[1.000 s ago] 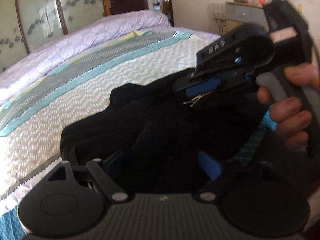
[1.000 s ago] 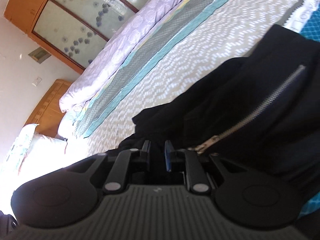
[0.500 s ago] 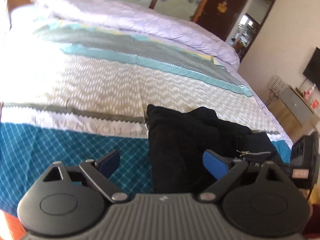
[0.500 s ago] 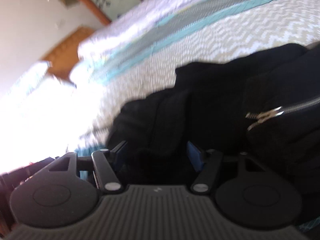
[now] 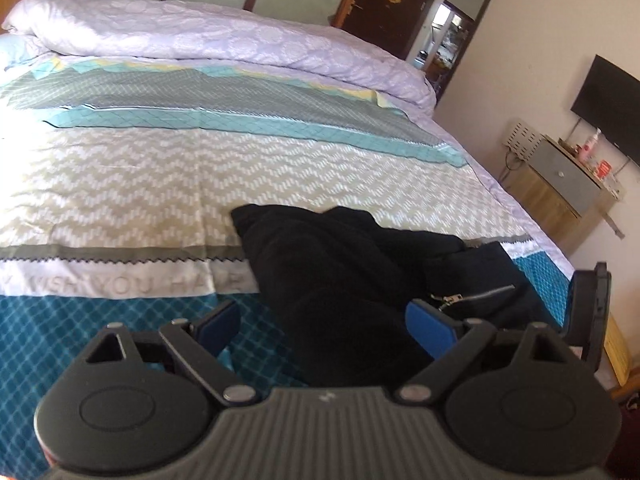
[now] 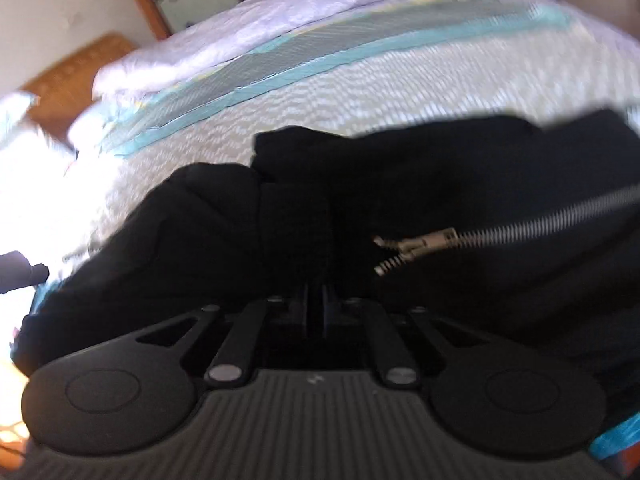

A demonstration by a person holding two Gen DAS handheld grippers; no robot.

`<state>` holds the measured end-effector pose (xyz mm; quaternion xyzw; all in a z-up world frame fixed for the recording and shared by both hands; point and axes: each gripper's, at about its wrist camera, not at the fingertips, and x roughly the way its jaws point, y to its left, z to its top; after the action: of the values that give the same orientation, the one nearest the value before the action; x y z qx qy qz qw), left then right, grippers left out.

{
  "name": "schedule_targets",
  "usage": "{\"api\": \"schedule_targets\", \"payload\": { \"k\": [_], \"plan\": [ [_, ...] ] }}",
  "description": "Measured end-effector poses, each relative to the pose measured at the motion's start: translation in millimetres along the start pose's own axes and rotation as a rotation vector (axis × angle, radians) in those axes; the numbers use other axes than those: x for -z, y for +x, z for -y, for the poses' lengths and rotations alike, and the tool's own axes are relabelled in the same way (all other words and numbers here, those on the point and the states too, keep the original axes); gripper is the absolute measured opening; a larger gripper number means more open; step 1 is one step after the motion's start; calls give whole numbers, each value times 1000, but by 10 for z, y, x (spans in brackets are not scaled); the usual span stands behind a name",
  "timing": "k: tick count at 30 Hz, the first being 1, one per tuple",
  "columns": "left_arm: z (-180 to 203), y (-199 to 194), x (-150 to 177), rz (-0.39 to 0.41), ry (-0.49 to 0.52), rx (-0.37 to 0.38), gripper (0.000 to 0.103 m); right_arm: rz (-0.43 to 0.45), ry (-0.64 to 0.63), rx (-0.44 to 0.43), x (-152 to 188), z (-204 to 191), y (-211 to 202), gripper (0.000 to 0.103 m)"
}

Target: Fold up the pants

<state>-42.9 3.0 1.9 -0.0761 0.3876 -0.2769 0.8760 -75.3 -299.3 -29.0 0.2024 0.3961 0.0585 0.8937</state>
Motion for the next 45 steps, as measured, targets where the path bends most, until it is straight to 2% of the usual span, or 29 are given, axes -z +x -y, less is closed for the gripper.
{"api": "schedule_targets", "payload": {
  "k": [4, 6, 9, 11, 14, 16, 19, 23, 24, 28, 29, 30, 33, 35, 38, 41, 43, 45],
  "plan": [
    [171, 100, 5, -15, 44, 4, 85, 2, -44, 8, -37, -114, 0, 14],
    [233, 60, -42, 17, 64, 8, 84, 13, 2, -38, -82, -32, -103, 17],
    [295, 39, -145, 34, 86, 30, 78, 98, 83, -96, -200, 197, -418, 25],
    [333, 107, -179, 20, 104, 34, 67, 175, 98, -61, -271, 387, -669, 30],
    [360, 318, -171, -32, 117, 52, 57, 292, 150, 71, -304, 812, -1058, 45],
    [354, 515, -131, -85, 105, 54, 53, 327, 214, 158, -273, 1137, -1233, 47],
    [291, 818, -20, -175, 81, 31, 51, 343, 318, 225, -203, 1589, -1392, 49],
    [378, 916, 40, -193, 147, -17, 53, 312, 370, 223, -108, 1906, -1373, 67],
    [394, 916, 16, -206, 148, -25, 53, 291, 374, 230, -83, 1952, -1294, 68],
    [350, 788, -108, -229, 85, -9, 53, 191, 372, 213, 27, 1877, -1125, 65],
    [326, 718, -160, -221, 50, 12, 54, 180, 346, 226, 10, 1830, -1122, 41],
    [310, 632, -215, -202, 17, 39, 55, 179, 328, 203, -11, 1728, -1185, 16],
    [380, 358, -441, -119, -24, 113, 64, 260, 205, 164, -100, 1294, -1370, 16],
    [510, 234, -585, -74, -8, 147, 83, 282, 104, 142, -142, 955, -1385, 16],
    [772, 252, -748, -88, 34, 182, 94, 272, -9, 80, -124, 505, -1286, 16],
    [987, 469, -823, -157, 62, 214, 96, 255, -109, 46, -45, 164, -1163, 16],
    [1050, 659, -817, -203, 44, 232, 96, 244, -160, 27, 4, -3, -1115, 16],
    [1053, 877, -775, -262, -2, 261, 83, 235, -173, -7, 11, -78, -1097, 16]
  ]
}}
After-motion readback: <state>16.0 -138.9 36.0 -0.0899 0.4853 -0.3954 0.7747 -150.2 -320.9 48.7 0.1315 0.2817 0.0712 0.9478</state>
